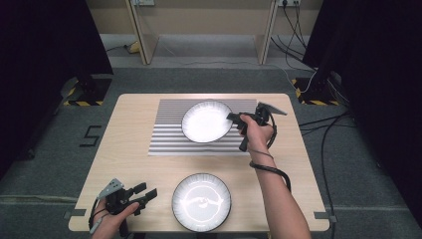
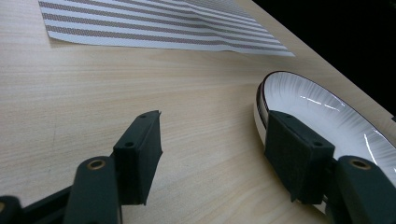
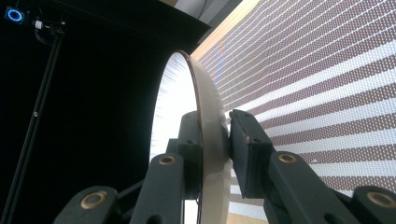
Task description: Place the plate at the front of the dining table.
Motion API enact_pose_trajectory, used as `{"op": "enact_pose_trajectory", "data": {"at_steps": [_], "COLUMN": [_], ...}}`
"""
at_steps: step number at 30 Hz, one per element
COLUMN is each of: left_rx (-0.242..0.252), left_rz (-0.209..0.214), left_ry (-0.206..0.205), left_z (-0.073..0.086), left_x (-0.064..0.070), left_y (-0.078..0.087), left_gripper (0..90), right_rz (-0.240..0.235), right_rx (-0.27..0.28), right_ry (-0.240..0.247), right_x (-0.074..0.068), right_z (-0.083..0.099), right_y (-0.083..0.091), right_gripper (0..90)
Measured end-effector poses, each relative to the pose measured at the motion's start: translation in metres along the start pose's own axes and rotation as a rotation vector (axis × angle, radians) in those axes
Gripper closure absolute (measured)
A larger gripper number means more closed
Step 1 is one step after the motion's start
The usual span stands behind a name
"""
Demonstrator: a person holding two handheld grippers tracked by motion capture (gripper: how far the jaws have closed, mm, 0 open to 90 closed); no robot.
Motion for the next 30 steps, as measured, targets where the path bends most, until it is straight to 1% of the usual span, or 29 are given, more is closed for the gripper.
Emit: {"op": "enact_pose_trajectory", "data": {"at_steps": [6,10,17,19,23,30], "left_rx": [0.001,0.0,-0.001,-0.001,-0.002,-0.002], "left_rz": [0.0,0.001,0.003,0.001,0.0,0.001], "left_ry": [0.002,0.002,0.002,0.003,0.003,0.004], "left_z": [0.0,0.0,0.0,0.0,0.0,0.0], "left_x": [-0.001,0.0,0.0,-0.001,-0.001,-0.001], "left_y": [0.0,0.0,0.0,0.0,0.0,0.0], "left_gripper": [36.1,36.1,36.1,36.1,36.1,36.1], "right_rz": [-0.004,0.007,0.01,0.01,0.015,0.018], "right_rx": [0.007,0.006,0.009,0.014,0.017,0.022], "right_ry": [-0.014,-0.018,-0.03,-0.039,-0.032,-0.041], "right_x": [0.001,0.004,0.007,0.008,0.008,0.007], "right_z": [-0.003,-0.004,-0.007,-0.009,-0.012,-0.016], "right_y": [-0.002,-0.004,-0.004,-0.005,-0.005,-0.008], "right_gripper": [74.7,74.6,74.6,74.6,74.5,74.5]}}
Point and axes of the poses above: each handheld gripper's, and its own axes: y roughly backward along the jaws, z roughly out of its underside, x roughly to its right, the point moved 6 cm from there along -y, roughly forward along the jaws, and after that the axes turned 15 degrees about y, right-handed, at the moved point
